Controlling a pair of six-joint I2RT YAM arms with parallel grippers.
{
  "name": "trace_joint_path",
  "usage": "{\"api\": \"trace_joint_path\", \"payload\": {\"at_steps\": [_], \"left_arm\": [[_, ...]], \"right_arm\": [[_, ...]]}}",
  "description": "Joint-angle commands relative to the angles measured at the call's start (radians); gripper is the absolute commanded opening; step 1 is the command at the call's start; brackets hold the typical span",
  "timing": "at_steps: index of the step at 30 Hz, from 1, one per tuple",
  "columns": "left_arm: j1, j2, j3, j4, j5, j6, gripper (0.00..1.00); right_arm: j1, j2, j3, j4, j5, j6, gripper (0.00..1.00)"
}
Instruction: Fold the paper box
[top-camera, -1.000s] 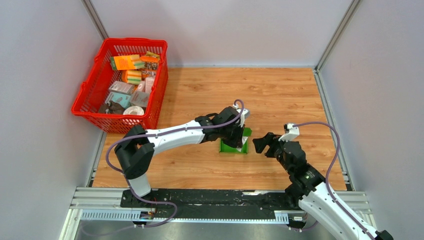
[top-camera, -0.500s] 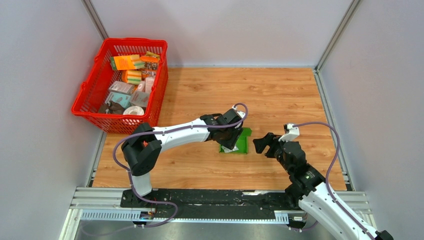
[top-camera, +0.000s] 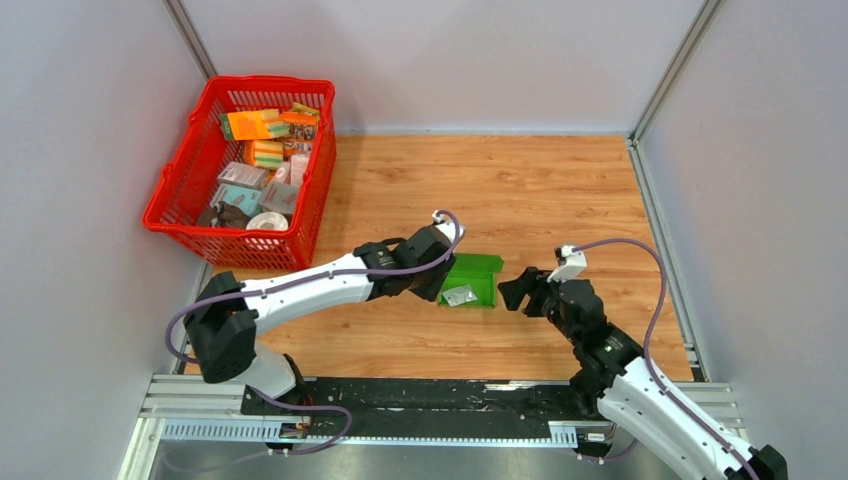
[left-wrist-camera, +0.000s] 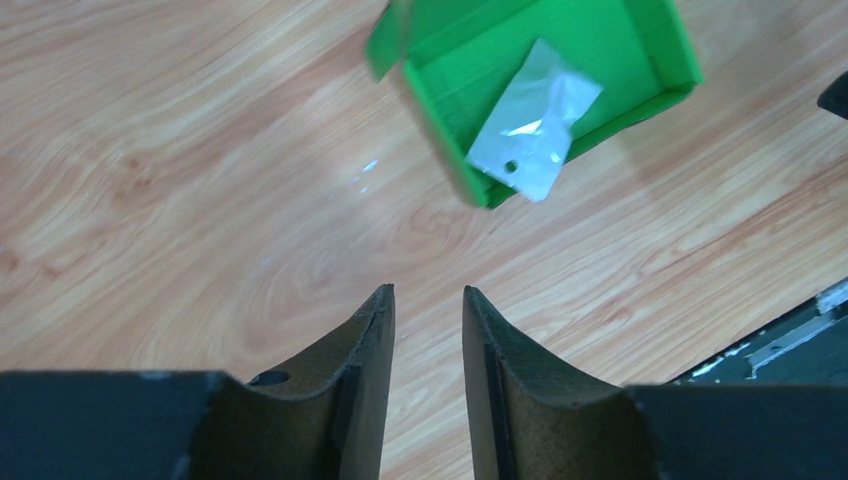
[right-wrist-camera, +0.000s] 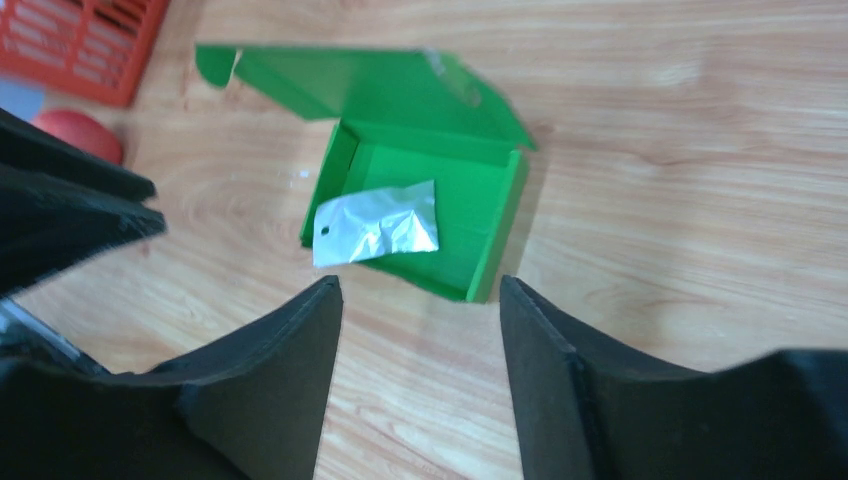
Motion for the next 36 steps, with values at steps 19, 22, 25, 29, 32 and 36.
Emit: {"api": "trace_joint_path", "payload": {"at_steps": [19, 22, 25, 29, 32, 36], "left_arm": [[-0.001, -0.622, -0.507, 0.149, -0.095, -0.205, 0.5], [-0.001, -0.668, -0.507, 0.115, -0.095, -0.178, 0.51], [-0.001, -0.702, -0.493, 0.074, -0.119, -0.155, 0.51], [-0.001, -0.712, -0.473, 0.039, -0.15, -0.132, 0.52], [-0.001, -0.703, -0.471, 0.043, -0.149, -0.126, 0.52], [-0.001, -0.693, -0.47, 0.046, -0.141, -0.129, 0.52]], "right_arm": [[0.302, 0.743, 0.357, 0.178, 0.171, -0.065, 0.0], [0.303, 0.778, 0.373, 0.178, 0.185, -0.065, 0.0], [0.305, 0.817, 0.374, 0.187, 0.191, -0.061, 0.0], [0.303, 0.857, 0.385, 0.188, 0.223, -0.056, 0.0], [0.303, 0.88, 0.387, 0.205, 0.218, -0.053, 0.0], [0.305, 0.904, 0.391, 0.219, 0.259, -0.039, 0.0]]}}
